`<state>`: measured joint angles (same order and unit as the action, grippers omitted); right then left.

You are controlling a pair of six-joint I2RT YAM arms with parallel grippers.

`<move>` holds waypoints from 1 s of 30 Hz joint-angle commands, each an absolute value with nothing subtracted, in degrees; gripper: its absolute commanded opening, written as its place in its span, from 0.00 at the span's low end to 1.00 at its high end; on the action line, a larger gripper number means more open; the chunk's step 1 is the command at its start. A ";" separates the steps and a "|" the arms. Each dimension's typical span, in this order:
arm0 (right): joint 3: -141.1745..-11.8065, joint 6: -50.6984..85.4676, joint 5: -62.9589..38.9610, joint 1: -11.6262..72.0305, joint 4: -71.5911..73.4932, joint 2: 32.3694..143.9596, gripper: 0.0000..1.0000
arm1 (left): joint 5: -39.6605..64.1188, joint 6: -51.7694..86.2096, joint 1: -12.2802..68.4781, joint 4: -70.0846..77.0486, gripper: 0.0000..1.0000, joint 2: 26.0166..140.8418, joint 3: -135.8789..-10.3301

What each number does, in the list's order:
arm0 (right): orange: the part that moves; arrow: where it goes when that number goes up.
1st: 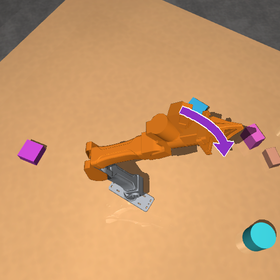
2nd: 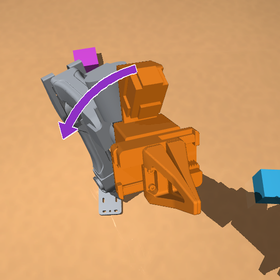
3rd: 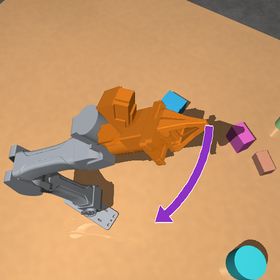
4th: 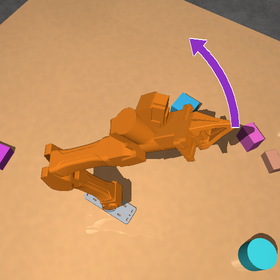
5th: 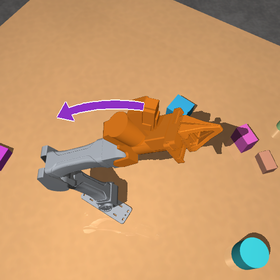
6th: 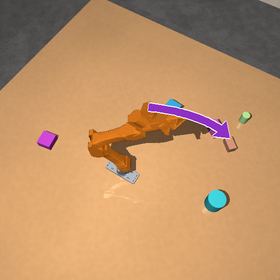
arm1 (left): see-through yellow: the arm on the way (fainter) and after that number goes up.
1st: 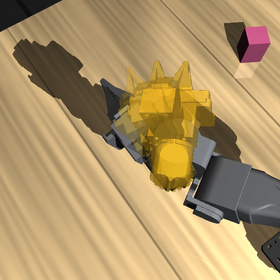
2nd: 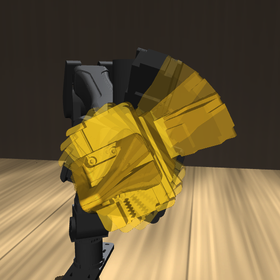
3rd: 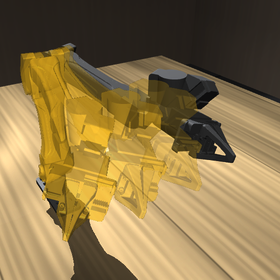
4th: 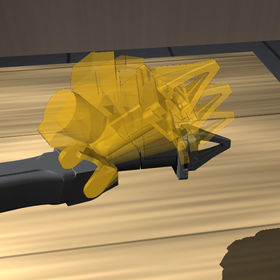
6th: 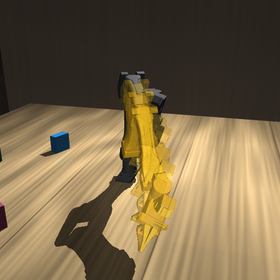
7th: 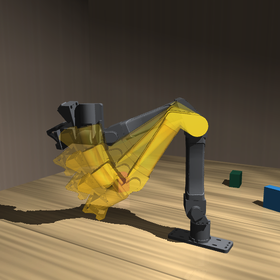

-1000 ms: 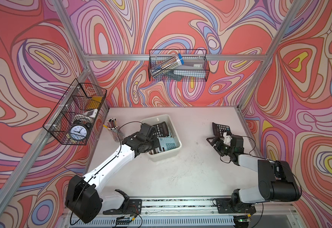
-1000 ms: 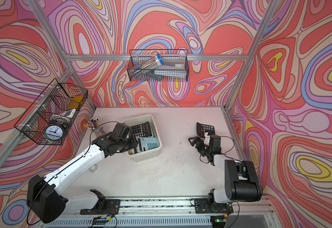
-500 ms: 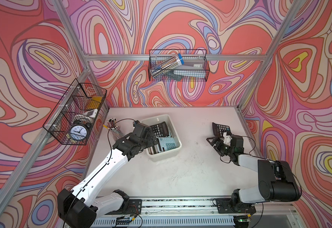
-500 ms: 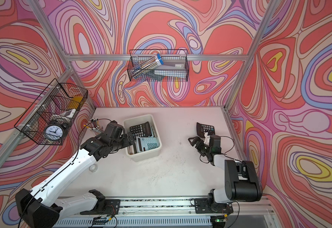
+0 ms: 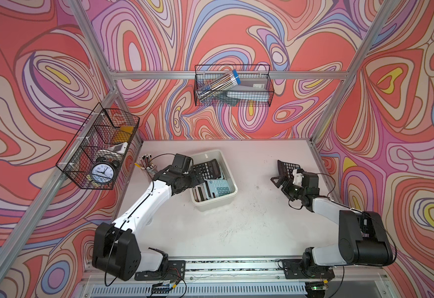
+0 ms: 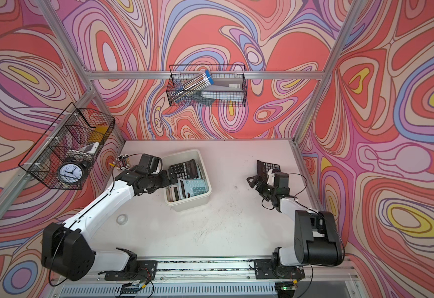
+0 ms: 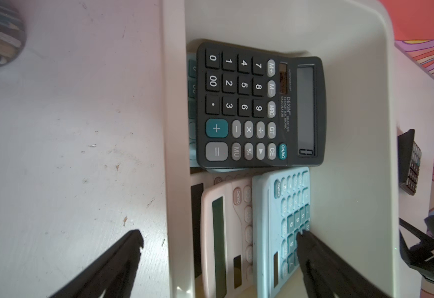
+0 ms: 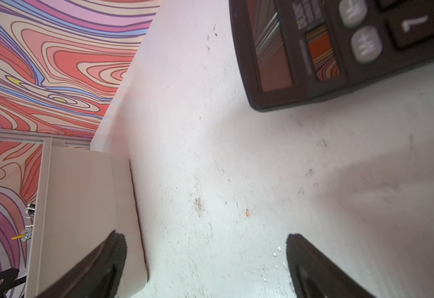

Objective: Put the calculator in the storage box
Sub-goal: Adjust the storage box at the center of the board.

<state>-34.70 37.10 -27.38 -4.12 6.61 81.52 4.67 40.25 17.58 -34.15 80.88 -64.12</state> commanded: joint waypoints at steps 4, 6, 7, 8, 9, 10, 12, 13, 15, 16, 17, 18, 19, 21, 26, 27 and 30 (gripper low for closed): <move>-41.17 35.01 -16.79 -4.13 -5.15 78.10 0.98 | 12.65 36.92 16.35 -28.47 0.99 85.88 -67.56; -42.93 35.56 -15.35 -4.33 -5.09 79.10 0.98 | 15.34 36.60 16.35 -26.32 0.99 87.32 -67.95; -44.11 35.43 -14.56 -4.62 -5.53 79.86 0.98 | 16.35 36.33 16.33 -25.41 0.99 88.08 -68.22; -45.60 35.13 -13.90 -5.24 -6.09 81.08 0.98 | 17.53 36.04 16.35 -24.74 0.99 89.06 -68.85; -47.00 34.93 -13.55 -6.10 -6.69 82.39 0.98 | 18.64 35.55 16.35 -24.44 0.99 90.18 -69.60; -48.48 34.95 -13.61 -7.21 -7.14 83.71 0.98 | 19.59 35.14 16.35 -24.22 0.99 91.22 -70.30; -50.55 34.80 -13.85 -9.17 -7.30 85.83 0.96 | 22.03 33.86 16.35 -24.25 0.99 93.93 -72.29; -51.49 34.67 -13.41 -9.82 -7.52 86.71 0.96 | 23.27 33.30 16.35 -24.16 0.99 94.97 -73.15; -54.01 33.80 -11.72 -10.83 -8.27 88.79 0.95 | 26.01 32.54 16.35 -24.08 0.99 97.32 -74.98; -55.10 33.29 -10.77 -11.11 -8.91 89.74 0.94 | 26.71 32.18 16.35 -24.17 0.99 97.99 -75.63; -56.49 32.51 -9.64 -11.29 -9.62 91.12 0.94 | 27.35 31.85 16.35 -24.17 0.99 98.46 -76.07; -57.90 31.50 -8.30 -11.35 -10.40 92.41 0.94 | 27.66 31.52 16.35 -24.21 0.99 98.54 -76.36; -59.21 30.66 -6.91 -11.46 -11.24 93.58 0.94 | 27.64 31.21 16.35 -24.33 0.99 98.38 -76.38; -61.87 28.83 -4.69 -12.09 -12.61 96.53 0.93 | 25.74 30.39 16.35 -25.41 0.99 97.02 -76.04; -70.45 25.57 -5.72 -13.71 -16.16 105.97 0.93 | 15.74 30.43 16.35 -29.56 0.99 91.14 -74.10; -72.82 24.97 -6.11 -13.86 -17.51 108.16 0.93 | 14.26 30.72 16.30 -30.07 0.99 89.70 -73.56; -78.85 24.09 -6.69 -14.30 -20.88 113.12 0.93 | 10.51 31.18 16.33 -31.44 0.99 85.66 -71.99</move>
<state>-75.09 26.72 -6.96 -13.87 -16.10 110.26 16.12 31.48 16.19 -28.40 90.00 -73.38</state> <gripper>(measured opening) 0.930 0.988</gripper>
